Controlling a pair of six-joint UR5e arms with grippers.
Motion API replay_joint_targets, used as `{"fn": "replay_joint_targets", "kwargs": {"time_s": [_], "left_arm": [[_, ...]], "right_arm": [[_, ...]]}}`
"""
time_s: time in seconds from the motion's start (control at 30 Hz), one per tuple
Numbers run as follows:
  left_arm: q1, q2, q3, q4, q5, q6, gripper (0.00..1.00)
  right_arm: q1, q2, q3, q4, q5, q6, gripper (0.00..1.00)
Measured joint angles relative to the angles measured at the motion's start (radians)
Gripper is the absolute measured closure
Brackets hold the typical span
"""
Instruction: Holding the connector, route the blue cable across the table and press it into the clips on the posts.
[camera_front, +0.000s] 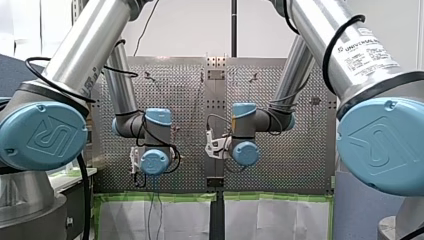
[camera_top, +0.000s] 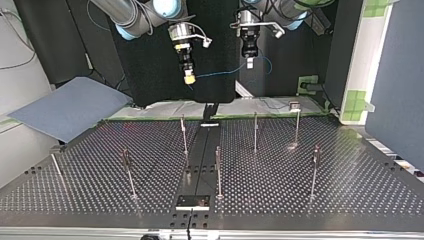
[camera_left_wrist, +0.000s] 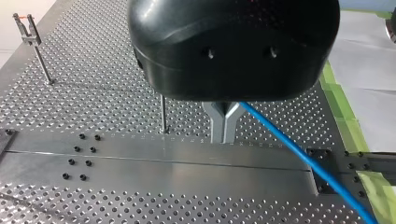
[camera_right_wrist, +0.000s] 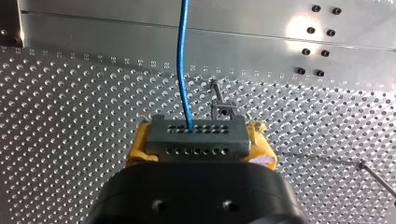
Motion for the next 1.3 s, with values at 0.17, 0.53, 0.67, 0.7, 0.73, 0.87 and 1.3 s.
{"fn": "replay_joint_targets", "kwargs": {"time_s": [0.17, 0.53, 0.67, 0.7, 0.73, 0.87, 1.3], "left_arm": [[0.000, 0.000, 0.000, 0.000, 0.000, 0.000, 0.98], [0.000, 0.000, 0.000, 0.000, 0.000, 0.000, 0.98], [0.000, 0.000, 0.000, 0.000, 0.000, 0.000, 0.98], [0.000, 0.000, 0.000, 0.000, 0.000, 0.000, 0.98], [0.000, 0.000, 0.000, 0.000, 0.000, 0.000, 0.98], [0.000, 0.000, 0.000, 0.000, 0.000, 0.000, 0.98], [0.016, 0.023, -0.010, -0.024, 0.012, 0.005, 0.98]], "right_arm": [[0.000, 0.000, 0.000, 0.000, 0.000, 0.000, 1.00], [0.034, 0.031, 0.001, 0.034, 0.012, -0.026, 1.00], [0.055, 0.042, 0.002, 0.068, 0.013, -0.032, 1.00], [0.058, 0.043, 0.002, 0.079, 0.014, -0.033, 1.00], [0.059, 0.043, 0.002, 0.086, 0.014, -0.033, 1.00], [0.061, 0.044, 0.002, 0.098, 0.014, -0.034, 1.00], [0.064, 0.039, -0.015, 0.108, 0.015, -0.035, 1.00]]}}
